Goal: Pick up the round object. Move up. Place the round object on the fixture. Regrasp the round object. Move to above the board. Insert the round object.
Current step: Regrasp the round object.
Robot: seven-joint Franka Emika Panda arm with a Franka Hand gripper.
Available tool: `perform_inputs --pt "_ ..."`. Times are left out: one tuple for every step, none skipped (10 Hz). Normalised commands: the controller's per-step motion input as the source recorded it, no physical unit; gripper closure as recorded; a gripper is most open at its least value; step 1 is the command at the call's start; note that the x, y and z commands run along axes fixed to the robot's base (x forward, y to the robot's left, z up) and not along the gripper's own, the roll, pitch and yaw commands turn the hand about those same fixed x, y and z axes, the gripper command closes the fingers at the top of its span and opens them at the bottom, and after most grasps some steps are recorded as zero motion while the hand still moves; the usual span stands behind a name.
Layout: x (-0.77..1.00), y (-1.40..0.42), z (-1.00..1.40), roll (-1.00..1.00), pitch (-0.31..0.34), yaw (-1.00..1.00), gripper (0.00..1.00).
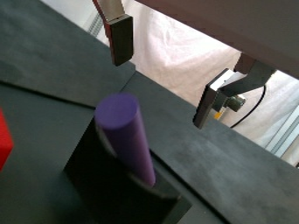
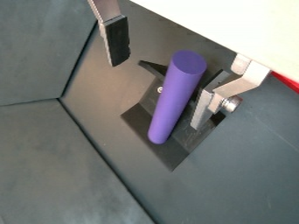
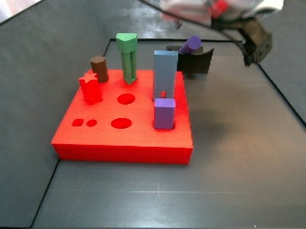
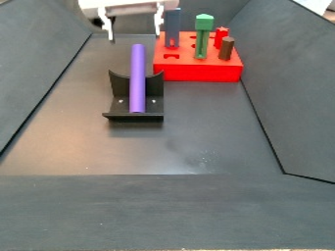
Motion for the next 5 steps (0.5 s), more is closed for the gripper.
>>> perform_inputs --pt "0.12 0.01 -0.90 0.08 -0.093 0.02 0.00" --pt "0.11 0.00 -0.73 0.08 -0.079 0.00 0.00" --pt "0.10 0.00 -0.57 0.08 -0.061 -0.02 0.00" --pt "0.08 0.00 -0.36 0.08 -0.036 -0.03 0.00" --pt "0.09 0.00 -0.20 0.07 -0.019 -0.03 0.00"
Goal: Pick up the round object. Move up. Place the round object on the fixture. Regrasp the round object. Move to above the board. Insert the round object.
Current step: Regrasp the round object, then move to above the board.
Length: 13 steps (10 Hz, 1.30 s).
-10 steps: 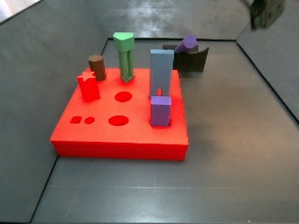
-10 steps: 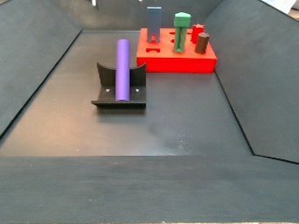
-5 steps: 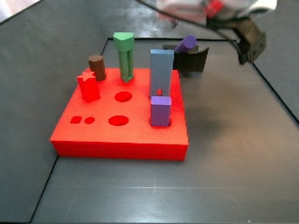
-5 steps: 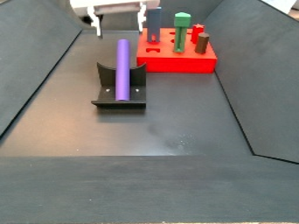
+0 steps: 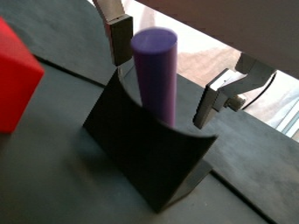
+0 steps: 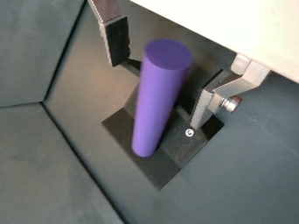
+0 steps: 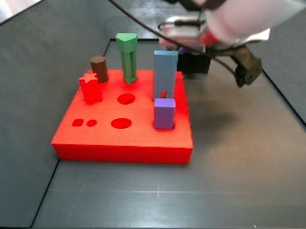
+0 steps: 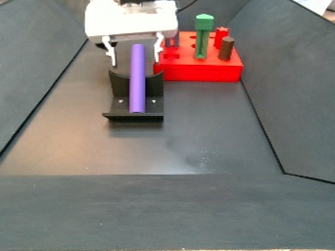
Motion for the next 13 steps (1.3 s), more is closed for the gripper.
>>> perform_inputs --pt "0.00 0.00 0.00 0.00 0.000 0.00 1.00" --pt "0.02 0.08 1.00 0.16 -0.006 -0.14 1.00" --pt "0.02 0.08 1.00 0.15 -0.007 -0.14 1.00" --pt "0.02 0.08 1.00 0.12 -0.004 -0.13 1.00" --pt "0.01 0.08 1.00 0.08 0.011 -0.11 1.00" --pt "0.01 0.07 1.00 0.06 0.026 -0.10 1.00" --pt "0.01 0.07 1.00 0.04 0.049 -0.08 1.00" --pt "0.00 0.07 1.00 0.03 0.057 -0.07 1.00" --pt "0.00 0.07 1.00 0.01 0.077 -0.04 1.00" --pt "0.00 0.06 1.00 -0.01 0.087 -0.02 1.00" --pt "-0.01 0.06 1.00 -0.03 0.097 0.00 1.00" --pt "-0.01 0.06 1.00 -0.03 0.099 0.01 1.00" --pt "-0.01 0.05 1.00 -0.05 0.101 0.04 1.00"
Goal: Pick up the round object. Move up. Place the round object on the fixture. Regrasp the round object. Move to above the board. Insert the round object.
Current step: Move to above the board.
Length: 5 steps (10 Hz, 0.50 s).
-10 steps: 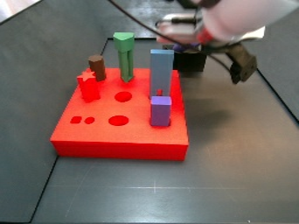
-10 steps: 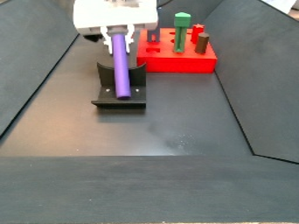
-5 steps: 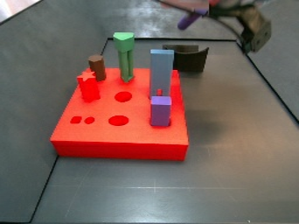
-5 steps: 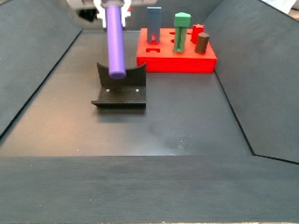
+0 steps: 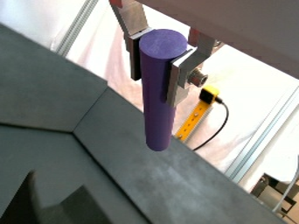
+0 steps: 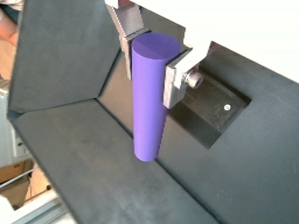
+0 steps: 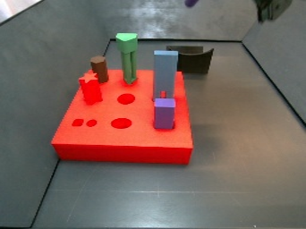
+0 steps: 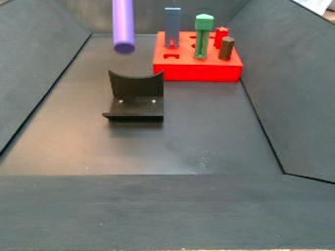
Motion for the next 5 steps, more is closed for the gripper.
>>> perform_inputs --pt "-0.01 0.05 1.00 -0.05 0.105 0.05 1.00" --pt "0.00 0.03 1.00 -0.05 0.106 0.06 1.00" --pt "0.00 0.03 1.00 -0.05 0.110 0.07 1.00" --pt "0.01 0.02 0.98 -0.05 0.112 0.08 1.00" --pt "0.02 0.01 0.87 -0.04 0.115 0.09 1.00"
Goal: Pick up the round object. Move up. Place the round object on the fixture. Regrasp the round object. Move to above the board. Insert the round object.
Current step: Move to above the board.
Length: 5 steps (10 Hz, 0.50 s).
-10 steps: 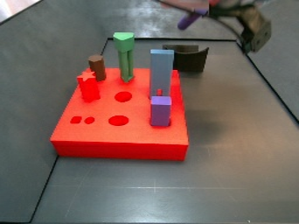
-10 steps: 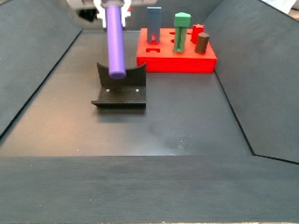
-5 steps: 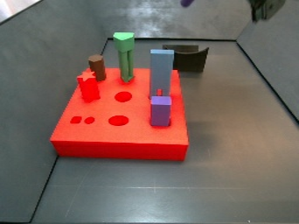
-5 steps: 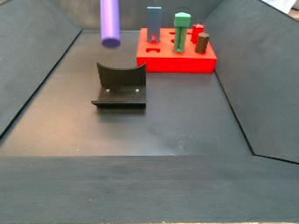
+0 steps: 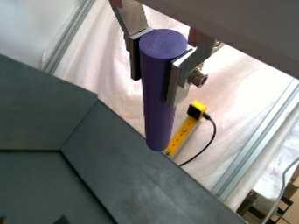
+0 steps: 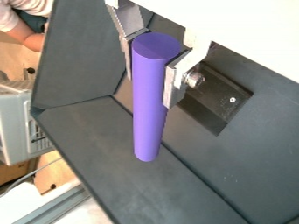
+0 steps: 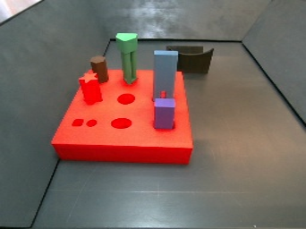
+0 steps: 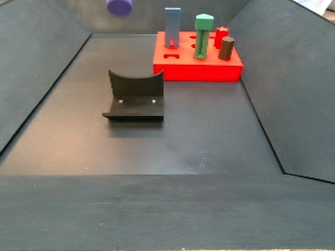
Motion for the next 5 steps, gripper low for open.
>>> perform_inputs --pt "0.03 -0.01 0.58 -0.04 0.120 0.10 1.00" --pt "0.03 -0.02 0.46 -0.04 0.120 0.10 1.00" --pt "0.03 -0.02 0.23 -0.04 0.117 0.11 1.00" --pt "-0.63 -1.00 0.01 -1.00 -0.035 -0.03 1.00" --pt "-0.63 -1.00 0.02 -1.00 -0.044 -0.03 1.00"
